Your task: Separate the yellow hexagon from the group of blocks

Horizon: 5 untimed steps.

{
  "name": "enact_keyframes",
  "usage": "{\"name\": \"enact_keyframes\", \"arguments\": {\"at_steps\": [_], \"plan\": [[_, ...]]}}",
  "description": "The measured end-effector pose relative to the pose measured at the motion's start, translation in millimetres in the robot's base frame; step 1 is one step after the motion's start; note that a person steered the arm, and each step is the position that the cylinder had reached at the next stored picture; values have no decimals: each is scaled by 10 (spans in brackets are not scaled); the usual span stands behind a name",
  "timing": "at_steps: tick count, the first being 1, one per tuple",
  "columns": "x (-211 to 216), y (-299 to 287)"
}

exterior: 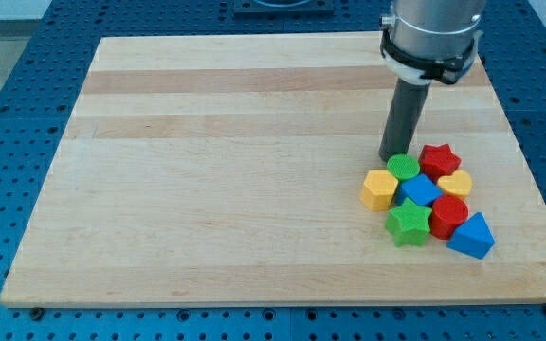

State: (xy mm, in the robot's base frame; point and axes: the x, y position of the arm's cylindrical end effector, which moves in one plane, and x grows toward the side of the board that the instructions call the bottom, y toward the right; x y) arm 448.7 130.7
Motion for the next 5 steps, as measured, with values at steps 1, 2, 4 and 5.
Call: {"name": "enact_keyframes", "arguments": {"at_steps": [1,2,4,5], "plan": [[-420,73],[-564,274],[539,1553],[938,999]]}}
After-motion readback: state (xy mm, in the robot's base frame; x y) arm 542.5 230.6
